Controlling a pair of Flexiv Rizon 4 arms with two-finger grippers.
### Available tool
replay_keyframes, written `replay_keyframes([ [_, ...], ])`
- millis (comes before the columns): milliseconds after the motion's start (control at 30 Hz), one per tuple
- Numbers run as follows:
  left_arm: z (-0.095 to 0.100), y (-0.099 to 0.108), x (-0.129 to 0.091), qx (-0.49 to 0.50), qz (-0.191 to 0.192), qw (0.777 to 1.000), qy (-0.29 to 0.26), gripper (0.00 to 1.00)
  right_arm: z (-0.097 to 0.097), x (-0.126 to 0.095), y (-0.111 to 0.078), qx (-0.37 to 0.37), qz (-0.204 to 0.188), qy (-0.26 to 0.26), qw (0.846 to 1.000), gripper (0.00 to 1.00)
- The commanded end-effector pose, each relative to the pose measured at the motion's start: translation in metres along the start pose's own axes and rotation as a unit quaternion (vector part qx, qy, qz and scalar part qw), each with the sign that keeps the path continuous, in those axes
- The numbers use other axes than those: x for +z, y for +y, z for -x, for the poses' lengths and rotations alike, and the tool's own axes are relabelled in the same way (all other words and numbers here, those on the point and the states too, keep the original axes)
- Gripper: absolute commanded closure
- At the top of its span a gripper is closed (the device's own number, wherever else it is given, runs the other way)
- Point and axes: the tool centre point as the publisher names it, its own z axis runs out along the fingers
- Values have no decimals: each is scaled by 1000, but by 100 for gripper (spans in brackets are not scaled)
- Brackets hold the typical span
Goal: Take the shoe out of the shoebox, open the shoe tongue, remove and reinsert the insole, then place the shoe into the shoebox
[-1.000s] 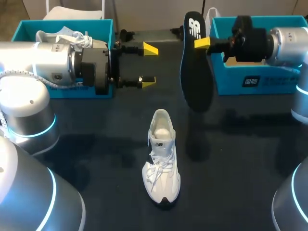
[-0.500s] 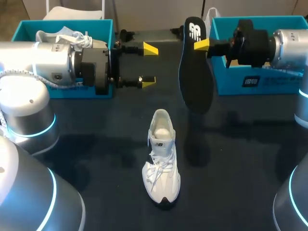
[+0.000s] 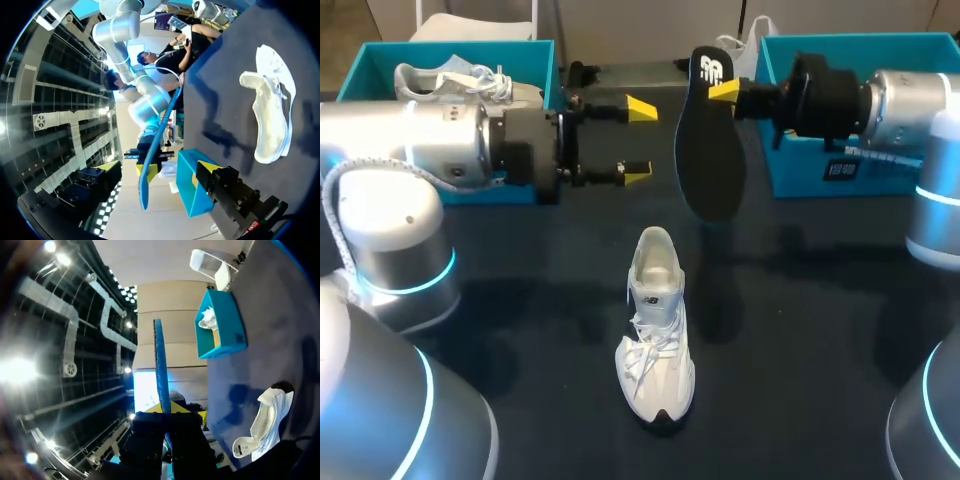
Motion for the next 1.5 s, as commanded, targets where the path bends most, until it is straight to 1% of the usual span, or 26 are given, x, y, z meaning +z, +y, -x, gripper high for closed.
replay_keyframes([
  [33, -7, 5, 16, 5, 10, 1000, -1, 0, 0, 5, 7, 12, -11, -2, 1000, 100],
  [200, -6, 11, 26, 4, 14, 1000, -3, 0, 7, 7, 10, 50, -17, -12, 999, 100],
  [333, -3, 13, 32, 2, 16, 1000, -6, 0, 8, 7, 11, 53, -17, -14, 998, 100],
  [367, -2, 13, 34, 2, 16, 1000, -7, 2, 8, 7, 11, 53, -17, -14, 998, 100],
  [400, -2, 13, 36, 0, 17, 1000, -7, 7, 8, 7, 11, 53, -17, -14, 998, 100],
  [533, -4, 13, 45, -2, 16, 1000, -4, 9, 8, 7, 11, 53, -17, -14, 998, 100],
  [600, -4, 12, 48, -2, 16, 1000, -3, 16, 8, 7, 11, 53, -17, -14, 998, 100],
  [767, 2, 9, 53, 0, 12, 1000, -6, 23, 8, 7, 11, 53, -17, -14, 998, 100],
  [867, 5, 9, 57, 5, 10, 1000, -6, 28, 8, 7, 11, 53, -17, -14, 998, 100],
  [933, 7, 9, 59, 10, 12, 1000, -7, 29, 8, 7, 11, 53, -17, -14, 998, 100],
  [967, 7, 9, 60, 14, 13, 1000, -7, 31, 8, 7, 11, 53, -17, -14, 998, 100],
  [1000, 8, 8, 60, 15, 13, 1000, -7, 42, 8, 7, 11, 53, -17, -14, 998, 100],
  [1067, 10, 8, 61, 16, 13, 1000, -8, 49, 8, 7, 11, 53, -17, -14, 998, 100],
  [1367, 16, 9, 64, 24, 14, 1000, -10, 62, 8, 7, 11, 53, -17, -14, 998, 100],
  [1500, 18, 10, 64, 26, 14, 1000, -11, 69, 8, 7, 11, 53, -17, -14, 998, 100],
])
